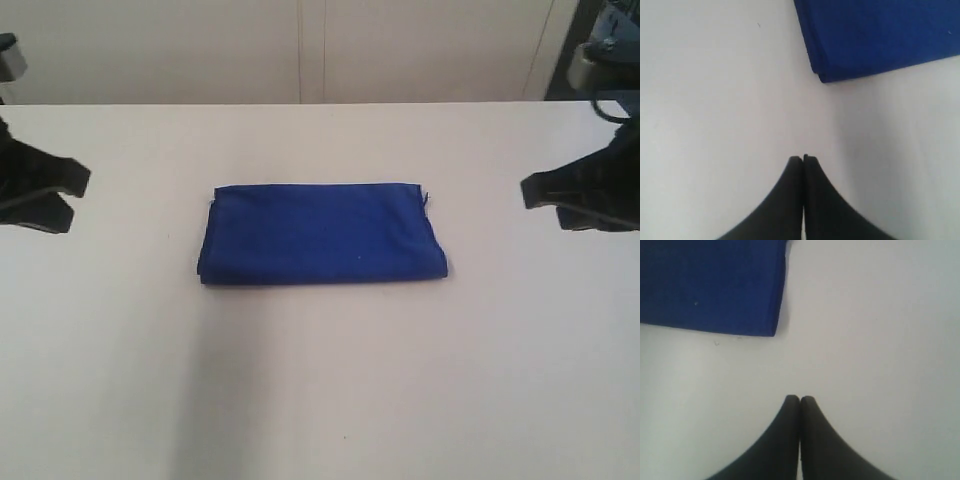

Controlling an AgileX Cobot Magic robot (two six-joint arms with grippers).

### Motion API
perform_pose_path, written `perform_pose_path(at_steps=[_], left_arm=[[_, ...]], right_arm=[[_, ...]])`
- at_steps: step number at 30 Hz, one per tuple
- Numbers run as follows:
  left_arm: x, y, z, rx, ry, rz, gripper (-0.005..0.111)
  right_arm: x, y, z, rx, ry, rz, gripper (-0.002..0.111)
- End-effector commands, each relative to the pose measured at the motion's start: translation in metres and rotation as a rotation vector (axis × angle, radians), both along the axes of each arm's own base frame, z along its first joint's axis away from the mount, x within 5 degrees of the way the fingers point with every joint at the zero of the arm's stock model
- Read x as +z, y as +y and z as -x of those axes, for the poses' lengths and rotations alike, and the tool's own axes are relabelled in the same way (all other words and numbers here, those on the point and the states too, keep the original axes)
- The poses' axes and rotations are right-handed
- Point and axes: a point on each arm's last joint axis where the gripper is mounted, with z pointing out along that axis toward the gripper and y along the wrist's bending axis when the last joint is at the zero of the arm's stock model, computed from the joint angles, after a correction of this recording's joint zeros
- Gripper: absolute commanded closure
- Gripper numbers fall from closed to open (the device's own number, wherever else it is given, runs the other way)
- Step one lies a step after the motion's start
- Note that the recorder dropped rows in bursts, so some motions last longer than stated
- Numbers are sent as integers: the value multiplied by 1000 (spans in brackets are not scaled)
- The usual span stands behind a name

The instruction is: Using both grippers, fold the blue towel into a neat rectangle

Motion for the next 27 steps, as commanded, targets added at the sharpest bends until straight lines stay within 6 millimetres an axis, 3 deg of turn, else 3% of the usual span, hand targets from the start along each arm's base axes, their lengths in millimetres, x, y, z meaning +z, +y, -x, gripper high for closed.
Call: perform_pose_path(at_steps=[1,7,10,13,17,27], left_arm=[[5,12,50,19,-117,38,107],[-3,24,95,58,-306,98,107],[-11,29,99,75,-421,95,107],[-25,32,99,58,-497,47,107],[-39,32,103,40,-418,30,107],[-41,31,105,32,-394,26,107]], right_arm=[[17,-3,50,-17,-184,-5,108],[13,-5,106,-29,-412,-8,108],[7,-6,121,-45,-565,-7,108],[-4,-8,125,-59,-689,3,108],[-15,-8,130,-67,-699,-4,108],[-19,-8,130,-65,-682,-4,108]])
